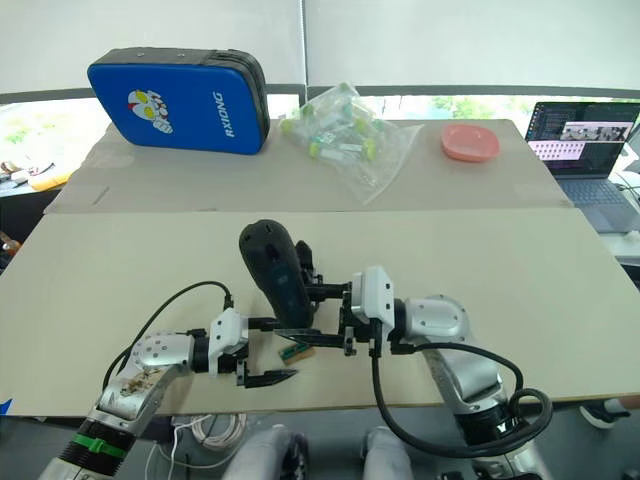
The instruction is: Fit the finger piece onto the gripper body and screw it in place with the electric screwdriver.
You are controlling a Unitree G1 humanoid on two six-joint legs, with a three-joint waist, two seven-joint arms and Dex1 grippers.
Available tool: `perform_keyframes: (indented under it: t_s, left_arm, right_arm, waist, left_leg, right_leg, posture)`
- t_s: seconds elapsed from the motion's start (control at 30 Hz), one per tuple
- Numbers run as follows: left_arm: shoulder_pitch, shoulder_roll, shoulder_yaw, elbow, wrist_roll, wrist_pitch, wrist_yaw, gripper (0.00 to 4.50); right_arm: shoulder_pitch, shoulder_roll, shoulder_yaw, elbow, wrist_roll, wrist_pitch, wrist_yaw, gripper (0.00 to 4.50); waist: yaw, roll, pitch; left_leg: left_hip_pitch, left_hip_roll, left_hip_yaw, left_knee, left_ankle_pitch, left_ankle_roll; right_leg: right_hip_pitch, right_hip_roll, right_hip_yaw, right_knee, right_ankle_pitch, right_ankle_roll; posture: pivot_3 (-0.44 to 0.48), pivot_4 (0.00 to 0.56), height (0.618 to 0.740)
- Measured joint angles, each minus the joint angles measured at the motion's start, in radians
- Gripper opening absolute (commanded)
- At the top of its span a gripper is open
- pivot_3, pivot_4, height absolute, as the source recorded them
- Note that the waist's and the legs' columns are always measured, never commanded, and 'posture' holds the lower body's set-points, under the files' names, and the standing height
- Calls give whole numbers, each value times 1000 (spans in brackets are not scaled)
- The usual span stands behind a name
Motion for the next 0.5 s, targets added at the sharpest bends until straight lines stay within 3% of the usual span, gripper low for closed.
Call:
perform_keyframes:
  t_s: [0.5]
  left_arm:
    - [56, 10, 29, -43, -59, 3, -4, 4500]
  right_arm:
    - [-9, -15, -30, -49, 55, 13, -8, 1966]
  waist:
    - [-5, 0, 0]
  left_leg:
    - [-1, 0, 0, -1, 0, 0]
  right_leg:
    - [0, 0, 0, 0, 0, 0]
  posture:
    - [0, 150, 740]
